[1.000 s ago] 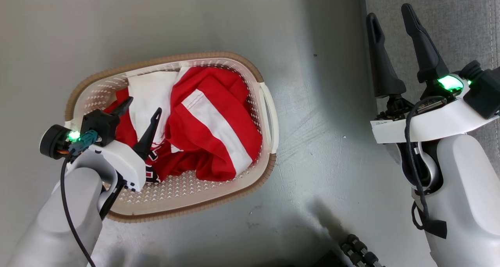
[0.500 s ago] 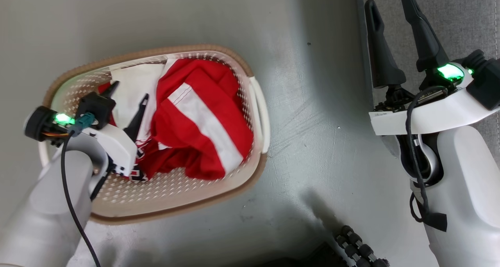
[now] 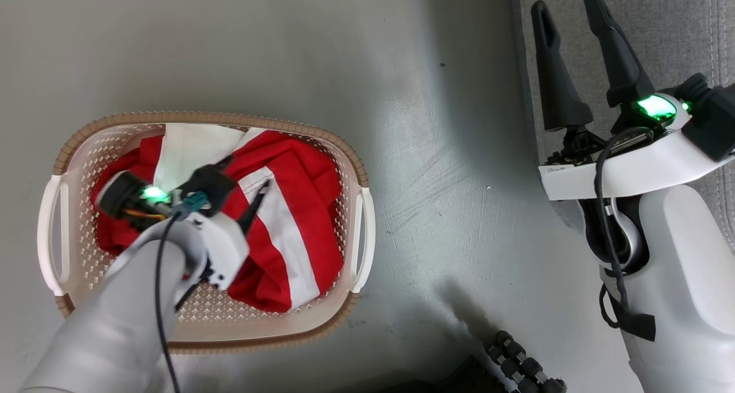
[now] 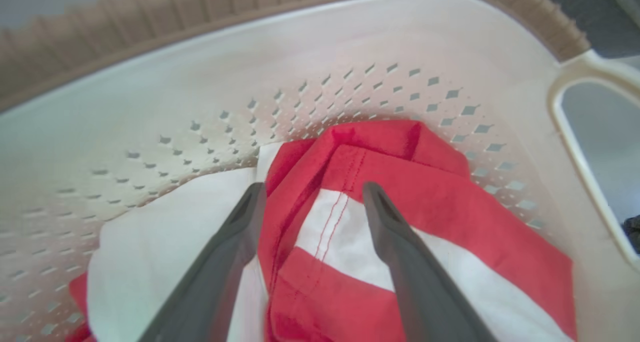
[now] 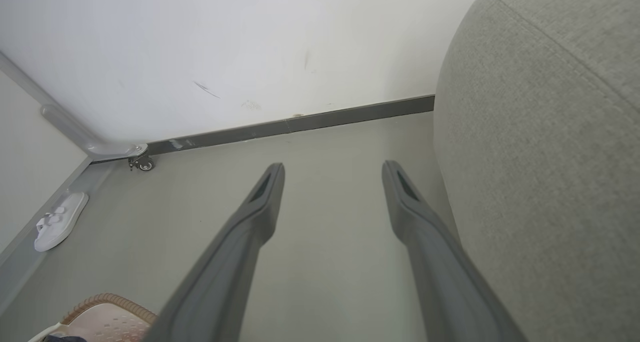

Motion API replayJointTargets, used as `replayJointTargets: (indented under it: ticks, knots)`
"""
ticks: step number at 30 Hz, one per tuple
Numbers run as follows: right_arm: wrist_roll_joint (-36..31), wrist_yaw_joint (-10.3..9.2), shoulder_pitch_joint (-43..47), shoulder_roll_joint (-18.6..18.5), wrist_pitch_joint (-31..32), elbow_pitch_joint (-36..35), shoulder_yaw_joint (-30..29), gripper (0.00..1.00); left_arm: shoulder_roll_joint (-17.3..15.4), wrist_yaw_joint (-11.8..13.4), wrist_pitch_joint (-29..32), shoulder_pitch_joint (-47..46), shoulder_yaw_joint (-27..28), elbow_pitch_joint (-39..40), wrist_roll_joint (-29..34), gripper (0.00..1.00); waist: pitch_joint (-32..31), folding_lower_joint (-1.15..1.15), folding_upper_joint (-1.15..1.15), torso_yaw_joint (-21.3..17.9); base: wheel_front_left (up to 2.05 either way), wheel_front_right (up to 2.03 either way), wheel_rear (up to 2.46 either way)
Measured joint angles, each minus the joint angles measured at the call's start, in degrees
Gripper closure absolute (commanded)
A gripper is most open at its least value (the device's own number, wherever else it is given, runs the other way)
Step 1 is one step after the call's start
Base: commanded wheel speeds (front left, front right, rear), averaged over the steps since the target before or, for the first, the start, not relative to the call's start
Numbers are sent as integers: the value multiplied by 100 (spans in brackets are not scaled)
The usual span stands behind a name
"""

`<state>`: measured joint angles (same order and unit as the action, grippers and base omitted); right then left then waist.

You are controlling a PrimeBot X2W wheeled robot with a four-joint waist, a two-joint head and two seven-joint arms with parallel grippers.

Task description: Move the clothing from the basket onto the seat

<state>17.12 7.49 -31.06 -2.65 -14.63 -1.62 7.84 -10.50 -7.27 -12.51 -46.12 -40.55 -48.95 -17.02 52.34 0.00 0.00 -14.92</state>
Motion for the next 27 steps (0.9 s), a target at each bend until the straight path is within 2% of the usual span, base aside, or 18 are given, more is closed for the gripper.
replayJointTargets:
  ticks: [14,27]
  knots:
    - [-1,0,4,1,0,29,9,0,-185,11,164,69,-56,-711,15,0,-93,0,0,12,0,0,0]
    - [-2,0,4,1,0,27,29,0,-256,258,344,-81,-463,-1146,628,0,-45,0,0,10,0,0,0]
